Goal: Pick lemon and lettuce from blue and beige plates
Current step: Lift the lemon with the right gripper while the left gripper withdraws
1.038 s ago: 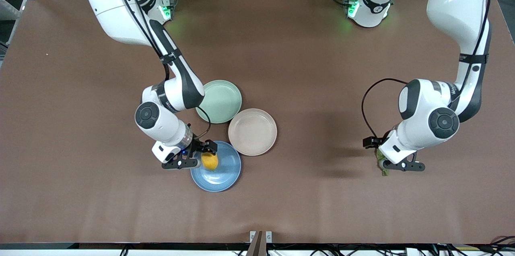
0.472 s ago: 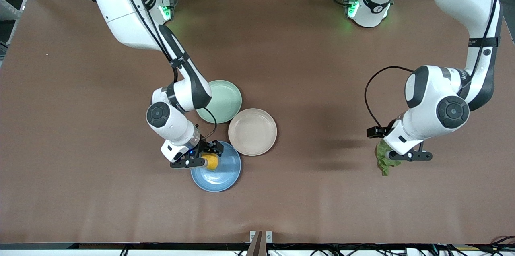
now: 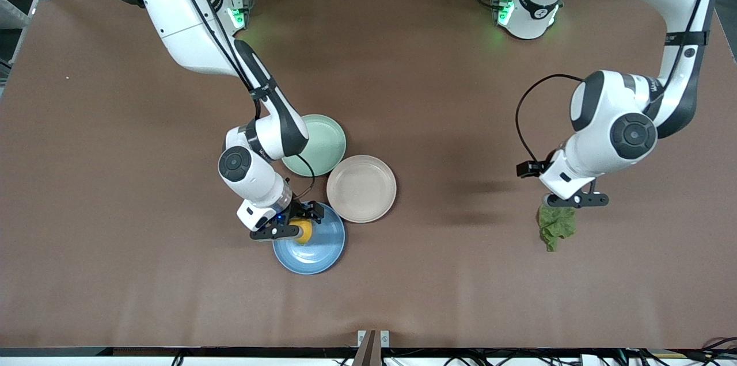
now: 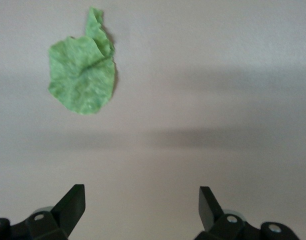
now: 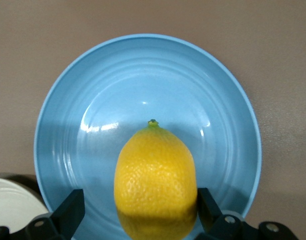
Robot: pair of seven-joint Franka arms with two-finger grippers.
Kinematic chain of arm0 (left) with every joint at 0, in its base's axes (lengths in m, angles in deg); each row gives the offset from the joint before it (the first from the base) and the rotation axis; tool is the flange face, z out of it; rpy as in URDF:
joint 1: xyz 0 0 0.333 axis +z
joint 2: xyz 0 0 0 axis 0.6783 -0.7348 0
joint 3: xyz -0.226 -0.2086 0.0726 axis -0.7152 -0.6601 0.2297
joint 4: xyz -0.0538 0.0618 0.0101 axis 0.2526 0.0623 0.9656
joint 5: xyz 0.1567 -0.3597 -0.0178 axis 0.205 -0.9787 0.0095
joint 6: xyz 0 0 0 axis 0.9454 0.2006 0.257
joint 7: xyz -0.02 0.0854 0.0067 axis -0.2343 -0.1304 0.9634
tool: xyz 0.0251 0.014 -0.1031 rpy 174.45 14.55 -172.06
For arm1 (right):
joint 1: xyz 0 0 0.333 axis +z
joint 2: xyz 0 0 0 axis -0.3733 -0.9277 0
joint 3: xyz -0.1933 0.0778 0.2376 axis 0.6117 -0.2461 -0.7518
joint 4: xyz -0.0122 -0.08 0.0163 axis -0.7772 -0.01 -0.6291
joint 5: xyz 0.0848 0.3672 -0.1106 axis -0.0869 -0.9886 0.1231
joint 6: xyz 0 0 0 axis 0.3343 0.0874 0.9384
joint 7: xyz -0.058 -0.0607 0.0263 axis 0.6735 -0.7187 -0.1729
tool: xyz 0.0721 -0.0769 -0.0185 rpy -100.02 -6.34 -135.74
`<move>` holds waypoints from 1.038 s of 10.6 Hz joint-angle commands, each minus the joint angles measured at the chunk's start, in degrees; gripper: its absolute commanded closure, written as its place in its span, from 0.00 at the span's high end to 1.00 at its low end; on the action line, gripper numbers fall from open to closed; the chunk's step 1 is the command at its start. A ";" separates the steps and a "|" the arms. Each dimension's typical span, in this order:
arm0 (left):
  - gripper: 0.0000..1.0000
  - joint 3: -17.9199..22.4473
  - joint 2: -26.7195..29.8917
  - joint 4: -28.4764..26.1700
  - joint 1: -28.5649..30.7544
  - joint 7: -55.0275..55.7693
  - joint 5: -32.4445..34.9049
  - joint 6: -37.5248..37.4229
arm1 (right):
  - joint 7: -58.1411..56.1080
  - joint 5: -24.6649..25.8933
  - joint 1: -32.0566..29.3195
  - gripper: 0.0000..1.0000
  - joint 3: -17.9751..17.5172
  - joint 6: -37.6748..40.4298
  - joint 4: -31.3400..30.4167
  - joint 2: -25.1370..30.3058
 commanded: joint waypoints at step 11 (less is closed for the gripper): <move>1.00 -1.13 16.28 -7.59 4.10 -1.45 0.20 -11.83 | -0.08 -0.39 -2.67 0.31 0.52 16.43 9.90 -0.26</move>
